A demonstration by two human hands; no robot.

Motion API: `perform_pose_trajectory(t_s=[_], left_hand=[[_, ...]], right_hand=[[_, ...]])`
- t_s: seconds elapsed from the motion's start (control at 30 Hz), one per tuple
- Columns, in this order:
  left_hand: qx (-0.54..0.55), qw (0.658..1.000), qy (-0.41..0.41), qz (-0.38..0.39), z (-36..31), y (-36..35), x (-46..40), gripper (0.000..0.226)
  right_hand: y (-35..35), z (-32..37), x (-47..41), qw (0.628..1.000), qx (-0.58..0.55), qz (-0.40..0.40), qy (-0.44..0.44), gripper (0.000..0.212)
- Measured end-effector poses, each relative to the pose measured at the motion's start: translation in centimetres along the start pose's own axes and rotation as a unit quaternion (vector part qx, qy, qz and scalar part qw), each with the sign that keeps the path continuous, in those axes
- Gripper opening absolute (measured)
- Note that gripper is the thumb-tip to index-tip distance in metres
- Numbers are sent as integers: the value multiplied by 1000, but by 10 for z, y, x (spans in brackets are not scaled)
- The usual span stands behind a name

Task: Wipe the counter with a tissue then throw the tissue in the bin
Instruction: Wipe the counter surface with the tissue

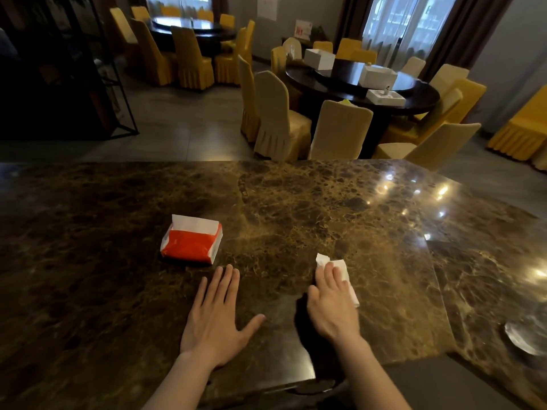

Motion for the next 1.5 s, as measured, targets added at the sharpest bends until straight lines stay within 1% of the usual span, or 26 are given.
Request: perform_pose_trajectory(t_s=[0.03,0.1,0.17,0.23,0.3,0.37,0.4,0.47,0.53,0.57,0.6,0.67,0.77,0.83,0.87,0.93,1.0,1.1,1.2,1.3,1.33,1.4,1.5], left_hand=[[-2,1000,-1,2,0,0,0,109],[-6,1000,-6,0,-1,1,0,106],[-27,1000,-9,7,-1,-1,-1,100],[-38,999,-9,8,-1,-2,-1,98],[-25,1000,-6,6,-1,-1,-1,103],[-3,1000,-3,3,0,0,1,107],[5,1000,-2,-3,0,2,1,108],[8,1000,0,-7,1,2,2,107],[2,1000,4,-7,1,1,1,107],[2,1000,3,-7,0,1,1,107],[3,1000,2,-7,0,1,0,107],[-6,1000,-2,-3,-1,0,-2,106],[-41,999,-18,14,0,-5,-3,98],[-48,999,-21,13,0,-4,-4,97],[-47,999,-17,15,0,-5,-5,98],[-30,999,-5,15,1,-5,-5,104],[-8,1000,-3,12,1,-3,-2,111],[3,1000,2,10,2,0,-2,113],[9,1000,3,2,2,2,-1,112],[2,1000,2,9,1,0,-2,111],[2,1000,2,5,1,0,-2,110],[1,1000,0,4,2,0,-3,109],[4,1000,1,5,2,-2,-3,109]], right_hand=[[-7,14,2,1000,-11,0,11,62],[-26,56,10,997,-31,3,75,66],[-50,94,26,986,-29,47,154,71],[-62,106,35,976,-14,86,199,73],[-44,85,28,980,-10,63,189,66],[-13,42,16,991,-6,7,130,60],[1,16,10,996,-1,-7,90,58],[15,-17,1,1000,0,5,21,58],[13,-18,-5,1000,-6,4,-14,60],[7,-8,-6,1000,-11,2,-16,62],[-1,9,-7,1000,-20,5,-3,63],[-21,52,-5,998,-39,22,50,65],[-48,105,8,985,-51,87,138,69],[-53,113,14,976,-53,119,176,70],[-50,110,16,974,-43,117,191,69],[-36,94,13,975,-12,89,202,65],[-15,67,3,984,6,48,174,63],[15,11,-9,994,35,0,106,62],[40,-32,-8,997,45,-59,30,50],[43,-22,-11,991,92,-85,36,31],[45,-16,-12,991,87,-99,38,29],[47,-8,-17,993,47,-105,24,30],[47,-4,-23,992,-39,-117,-20,35]])
Point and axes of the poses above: each hand's wrist, its own x-axis away from the middle knuckle, its own y-axis out of the back of the hand, z = x × y, the point moved 9 cm from there along -x, towards the middle knuckle, and after that the axes turned 7 degrees about y, right-handed, at the moved point
